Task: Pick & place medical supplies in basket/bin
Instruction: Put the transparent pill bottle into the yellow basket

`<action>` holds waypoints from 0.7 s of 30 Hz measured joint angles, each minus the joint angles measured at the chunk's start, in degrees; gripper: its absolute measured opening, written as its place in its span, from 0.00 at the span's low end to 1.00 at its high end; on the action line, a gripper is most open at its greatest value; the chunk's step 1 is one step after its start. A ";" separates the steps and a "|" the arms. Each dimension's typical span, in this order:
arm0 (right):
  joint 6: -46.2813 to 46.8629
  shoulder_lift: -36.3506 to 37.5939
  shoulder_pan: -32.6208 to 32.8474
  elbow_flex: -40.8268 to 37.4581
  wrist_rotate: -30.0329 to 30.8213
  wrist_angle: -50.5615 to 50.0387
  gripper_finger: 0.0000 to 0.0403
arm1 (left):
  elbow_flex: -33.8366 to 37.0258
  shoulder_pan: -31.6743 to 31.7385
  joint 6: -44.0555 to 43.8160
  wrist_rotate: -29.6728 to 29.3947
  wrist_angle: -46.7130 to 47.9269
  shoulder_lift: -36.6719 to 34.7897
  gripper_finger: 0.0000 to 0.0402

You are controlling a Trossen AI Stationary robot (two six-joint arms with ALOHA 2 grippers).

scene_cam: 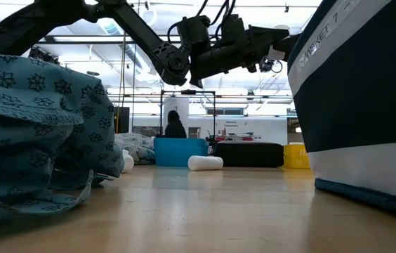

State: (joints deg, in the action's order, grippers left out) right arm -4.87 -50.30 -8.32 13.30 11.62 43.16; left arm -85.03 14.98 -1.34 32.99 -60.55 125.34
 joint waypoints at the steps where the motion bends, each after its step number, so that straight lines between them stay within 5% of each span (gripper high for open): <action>1: -0.06 0.00 0.02 0.00 -0.07 -0.08 0.52 | 0.00 0.00 0.00 -0.09 0.04 0.00 0.36; 6: -0.56 0.02 0.02 0.00 -0.07 -0.09 0.32 | 0.00 0.06 -0.29 -0.32 -0.09 0.00 0.36; 21: -0.91 0.02 0.02 0.00 0.00 -0.15 0.32 | 0.00 0.04 -0.76 0.03 -0.09 0.01 0.35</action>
State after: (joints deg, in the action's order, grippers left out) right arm -5.78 -50.28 -8.29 13.30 11.62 43.00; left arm -85.03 15.03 -2.10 33.02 -60.64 125.35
